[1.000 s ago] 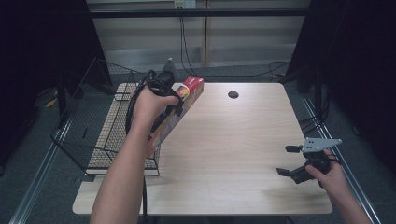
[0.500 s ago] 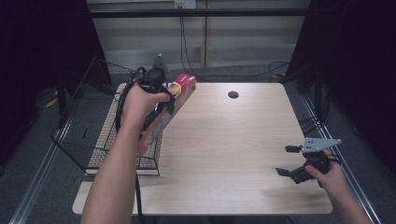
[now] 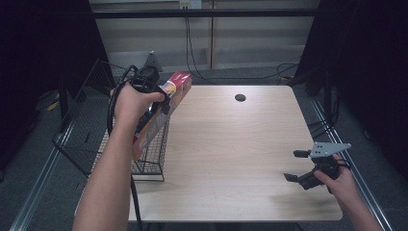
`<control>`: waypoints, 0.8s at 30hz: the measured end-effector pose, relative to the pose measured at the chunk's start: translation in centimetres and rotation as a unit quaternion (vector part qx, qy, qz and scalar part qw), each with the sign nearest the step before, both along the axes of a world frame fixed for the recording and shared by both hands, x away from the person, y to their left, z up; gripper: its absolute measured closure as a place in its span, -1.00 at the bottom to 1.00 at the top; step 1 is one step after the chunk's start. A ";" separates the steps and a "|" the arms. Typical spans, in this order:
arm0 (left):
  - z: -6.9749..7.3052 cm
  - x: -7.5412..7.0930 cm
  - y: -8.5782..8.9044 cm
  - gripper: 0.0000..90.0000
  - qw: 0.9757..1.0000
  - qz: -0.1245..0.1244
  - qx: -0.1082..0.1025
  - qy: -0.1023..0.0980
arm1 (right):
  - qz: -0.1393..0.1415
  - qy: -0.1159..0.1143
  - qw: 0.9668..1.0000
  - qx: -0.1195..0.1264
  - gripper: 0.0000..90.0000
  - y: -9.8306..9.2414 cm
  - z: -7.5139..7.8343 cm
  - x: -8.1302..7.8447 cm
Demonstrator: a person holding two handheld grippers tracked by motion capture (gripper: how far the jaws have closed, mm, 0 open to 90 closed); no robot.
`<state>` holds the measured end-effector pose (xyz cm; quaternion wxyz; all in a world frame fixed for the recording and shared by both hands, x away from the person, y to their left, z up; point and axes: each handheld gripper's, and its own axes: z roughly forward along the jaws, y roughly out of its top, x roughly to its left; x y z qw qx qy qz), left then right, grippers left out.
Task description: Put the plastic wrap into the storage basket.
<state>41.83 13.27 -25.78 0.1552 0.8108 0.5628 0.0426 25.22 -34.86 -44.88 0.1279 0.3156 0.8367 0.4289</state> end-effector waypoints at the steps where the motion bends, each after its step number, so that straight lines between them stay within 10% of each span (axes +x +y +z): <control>1: 0.1 0.0 0.2 -0.03 1.000 -0.001 0.000 0.000 | 0.000 0.000 1.000 0.000 -0.94 0.0 0.0 0.0; 24: 1.1 -0.4 4.0 -0.04 0.999 0.043 0.003 -0.004 | 0.001 0.002 1.000 0.000 -0.94 0.0 -0.1 0.0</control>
